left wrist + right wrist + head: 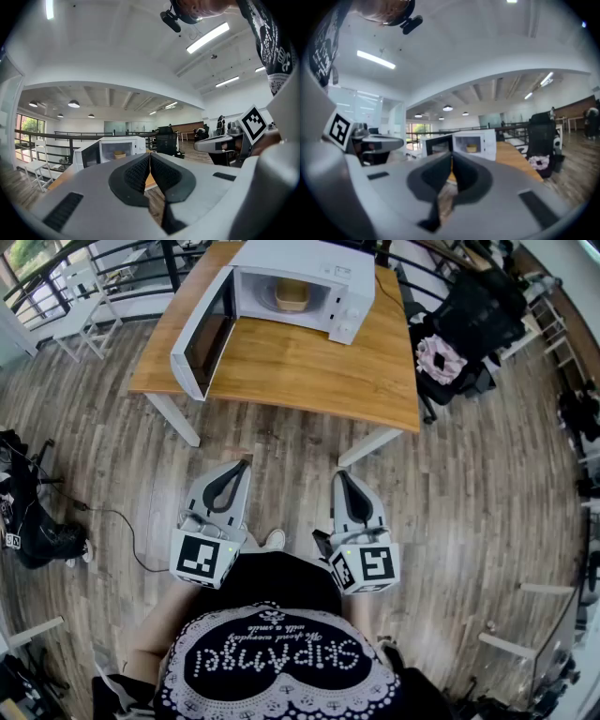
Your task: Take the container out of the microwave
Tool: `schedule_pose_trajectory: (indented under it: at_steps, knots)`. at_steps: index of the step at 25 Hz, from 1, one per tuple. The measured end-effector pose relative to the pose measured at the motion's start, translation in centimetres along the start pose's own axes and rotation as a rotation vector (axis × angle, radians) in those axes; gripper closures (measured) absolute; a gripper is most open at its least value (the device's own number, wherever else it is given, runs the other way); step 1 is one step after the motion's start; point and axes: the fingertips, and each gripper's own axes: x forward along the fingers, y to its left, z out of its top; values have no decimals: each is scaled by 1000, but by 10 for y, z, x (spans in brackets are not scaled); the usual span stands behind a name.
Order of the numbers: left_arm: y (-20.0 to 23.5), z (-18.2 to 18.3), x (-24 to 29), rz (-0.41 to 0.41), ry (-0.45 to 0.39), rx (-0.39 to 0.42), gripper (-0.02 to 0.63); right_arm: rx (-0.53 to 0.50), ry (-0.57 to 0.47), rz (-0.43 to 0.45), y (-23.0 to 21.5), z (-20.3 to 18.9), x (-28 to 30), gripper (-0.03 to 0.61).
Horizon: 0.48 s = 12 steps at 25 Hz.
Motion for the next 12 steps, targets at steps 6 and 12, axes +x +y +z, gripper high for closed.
schedule_pose_trajectory:
  at_steps: [6,12]
  knots:
    - [-4,3,1,-5,-10,10,586,-11,3,4,0,0,-1,545]
    - [-7,4,2,-4,-15,14,586,-23,13,4,-4,0,-3,545]
